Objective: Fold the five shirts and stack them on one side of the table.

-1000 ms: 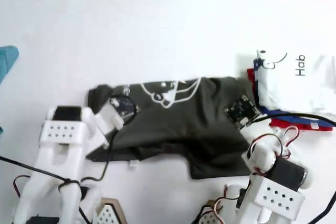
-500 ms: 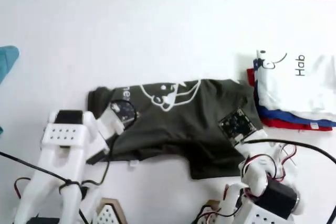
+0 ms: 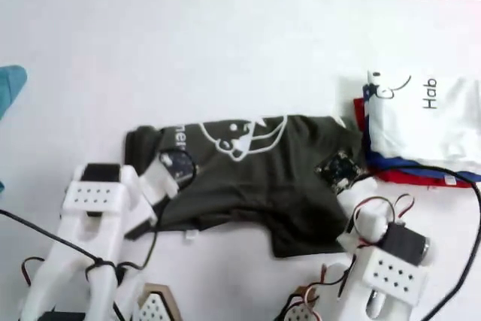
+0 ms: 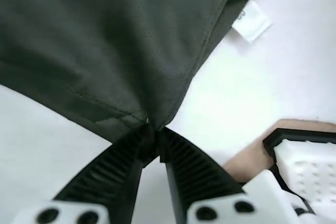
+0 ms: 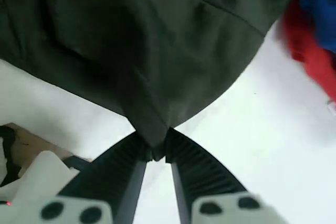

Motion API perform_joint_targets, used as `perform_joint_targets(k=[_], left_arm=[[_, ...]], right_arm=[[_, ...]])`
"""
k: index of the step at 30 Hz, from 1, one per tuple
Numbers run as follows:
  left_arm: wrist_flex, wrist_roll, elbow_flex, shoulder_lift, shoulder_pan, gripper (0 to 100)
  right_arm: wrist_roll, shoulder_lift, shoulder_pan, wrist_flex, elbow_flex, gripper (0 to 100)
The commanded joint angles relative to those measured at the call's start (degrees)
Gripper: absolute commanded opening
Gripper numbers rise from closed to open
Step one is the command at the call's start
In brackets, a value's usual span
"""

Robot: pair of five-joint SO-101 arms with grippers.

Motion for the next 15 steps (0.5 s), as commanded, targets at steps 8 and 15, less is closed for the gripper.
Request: perform_joint_targets(k=[8, 15], left_arm=[[-0.26, 0.09, 0.13, -0.79, -0.26, 5], [0.62, 0.62, -9.98, -0.97, -4.13, 28]], right_arm=[[-0.26, 1.27, 0.22, -1.45, 0.35, 2.8], [-0.09, 1.27, -0.22, -1.80, -0.09, 15.3]])
